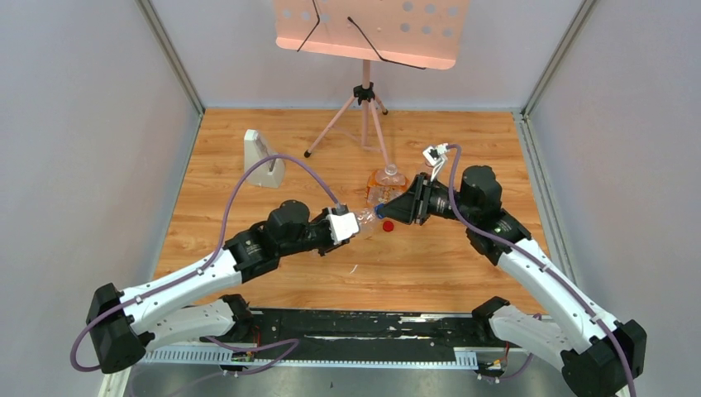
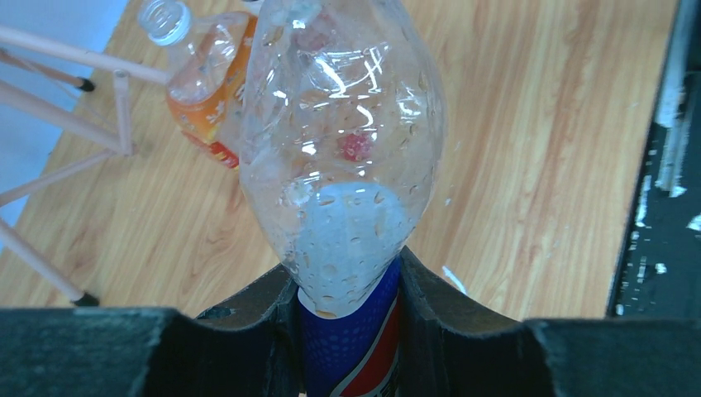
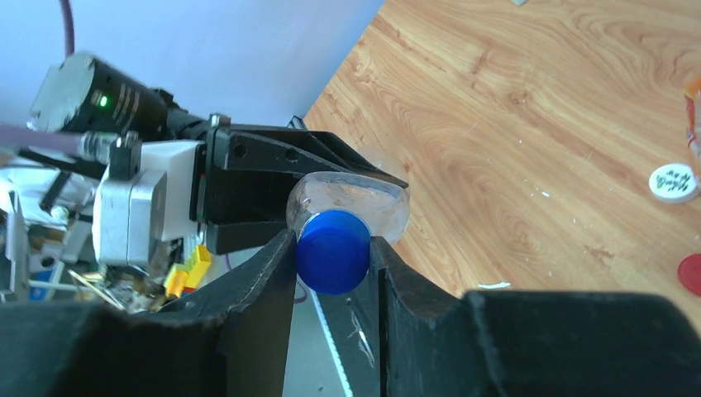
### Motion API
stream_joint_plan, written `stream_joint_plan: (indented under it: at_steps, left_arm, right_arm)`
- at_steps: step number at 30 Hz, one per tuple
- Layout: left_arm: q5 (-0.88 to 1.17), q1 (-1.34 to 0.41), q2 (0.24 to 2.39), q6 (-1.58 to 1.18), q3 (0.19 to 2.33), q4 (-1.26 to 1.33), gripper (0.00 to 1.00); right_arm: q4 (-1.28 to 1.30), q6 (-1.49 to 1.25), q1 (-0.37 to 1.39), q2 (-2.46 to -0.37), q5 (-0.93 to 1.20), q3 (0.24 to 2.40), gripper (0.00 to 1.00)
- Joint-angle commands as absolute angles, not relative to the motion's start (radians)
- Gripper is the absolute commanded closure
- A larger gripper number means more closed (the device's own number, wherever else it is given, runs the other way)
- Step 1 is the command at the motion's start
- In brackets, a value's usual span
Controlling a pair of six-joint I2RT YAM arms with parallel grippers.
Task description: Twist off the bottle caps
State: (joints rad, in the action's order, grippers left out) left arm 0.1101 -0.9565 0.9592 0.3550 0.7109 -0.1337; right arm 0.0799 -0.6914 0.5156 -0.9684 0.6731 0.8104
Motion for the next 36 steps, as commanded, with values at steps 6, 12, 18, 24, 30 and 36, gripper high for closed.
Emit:
stream_joint_plan:
  at_steps: [6, 12, 18, 24, 30, 36]
  left_arm:
    - [0.622, -0.793, 0.947, 0.208, 0.784, -0.153, 1.00]
    - [0.818, -0.781, 1.002, 0.218, 0.849, -0.253, 1.00]
    - [0.664, -0.781, 0.979, 0.218, 0.806, -0.216, 1.00]
    - [0.470, -0.781, 0.965, 0.242, 0.756, -0.187, 1.00]
    - [0.274, -0.850, 0.964, 0.286, 0.741, -0.162, 1.00]
    - [0.111, -0.924, 0.932, 0.358, 0.718, -0.108, 1.00]
  right_arm:
    - [-0.020, -0.385, 0.512, -0.894, 0.807, 0.812, 1.00]
    - [-0.020, -0.359, 0.512, -0.893, 0.841, 0.819, 1.00]
    - [-0.003, -0.457, 0.511, -0.845, 0.689, 0.810, 0.59]
    - [0.045, -0.592, 0.512, -0.809, 0.620, 0.811, 0.29]
    - [0.134, -0.691, 0.511, -0.847, 0.534, 0.847, 0.30]
    - [0.133, -0.767, 0.511, -0.907, 0.546, 0.848, 0.37]
